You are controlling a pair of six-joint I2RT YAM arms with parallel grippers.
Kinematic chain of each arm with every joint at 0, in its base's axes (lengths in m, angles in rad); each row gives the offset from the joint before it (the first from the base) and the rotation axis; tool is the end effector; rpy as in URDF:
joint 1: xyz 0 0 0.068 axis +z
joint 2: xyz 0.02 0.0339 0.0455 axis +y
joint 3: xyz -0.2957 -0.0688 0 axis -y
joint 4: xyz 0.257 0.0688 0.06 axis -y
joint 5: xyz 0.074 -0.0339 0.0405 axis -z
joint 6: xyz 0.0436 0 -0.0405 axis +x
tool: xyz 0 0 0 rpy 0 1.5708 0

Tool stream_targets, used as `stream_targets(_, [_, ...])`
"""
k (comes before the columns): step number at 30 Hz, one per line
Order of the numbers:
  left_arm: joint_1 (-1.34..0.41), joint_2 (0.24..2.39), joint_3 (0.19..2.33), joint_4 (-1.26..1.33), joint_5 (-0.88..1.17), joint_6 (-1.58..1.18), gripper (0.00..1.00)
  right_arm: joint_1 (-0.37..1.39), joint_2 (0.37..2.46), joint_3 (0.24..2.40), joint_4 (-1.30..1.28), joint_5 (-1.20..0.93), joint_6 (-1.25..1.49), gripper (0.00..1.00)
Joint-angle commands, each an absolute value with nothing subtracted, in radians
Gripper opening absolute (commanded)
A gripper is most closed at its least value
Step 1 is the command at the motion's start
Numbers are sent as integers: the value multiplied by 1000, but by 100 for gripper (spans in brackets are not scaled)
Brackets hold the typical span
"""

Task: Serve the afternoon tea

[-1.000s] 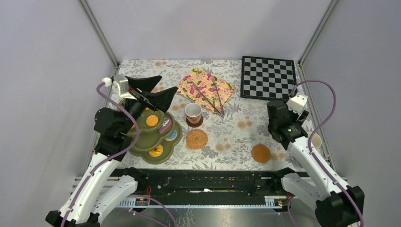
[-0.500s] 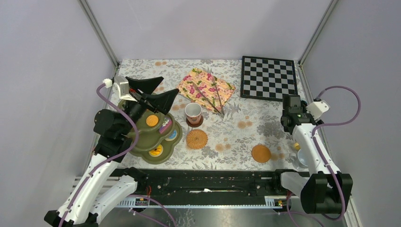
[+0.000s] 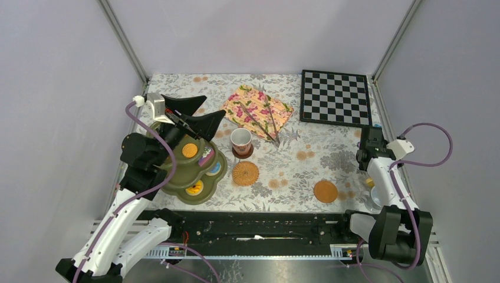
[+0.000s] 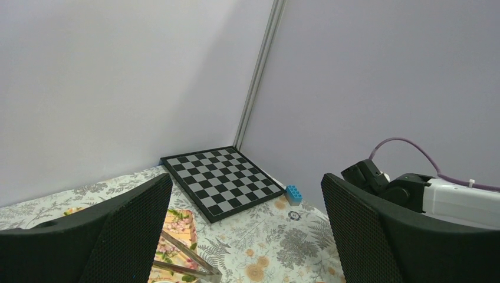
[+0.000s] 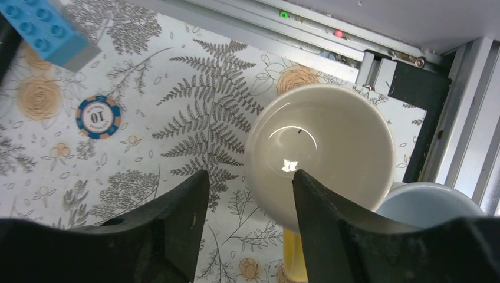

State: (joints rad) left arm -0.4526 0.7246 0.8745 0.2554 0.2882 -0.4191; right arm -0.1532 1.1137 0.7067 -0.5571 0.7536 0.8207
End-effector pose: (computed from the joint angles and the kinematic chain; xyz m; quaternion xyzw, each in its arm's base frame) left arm 0.1296 -0.0768 0.4529 0.1290 0.5425 -0.4205 0.7157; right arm 0.2026 -0.0615 0.2453 0.5124 0.7328 -0.2408 0.3775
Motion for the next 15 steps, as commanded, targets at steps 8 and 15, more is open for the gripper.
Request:
stream_targets(8, [-459,725,882,288,301,-413,99,-186,1144,640,-454,780,842,40])
stream_targets(15, [-460,727,884,287,299,-411,99,-193,1156,630,-421,787,837,22])
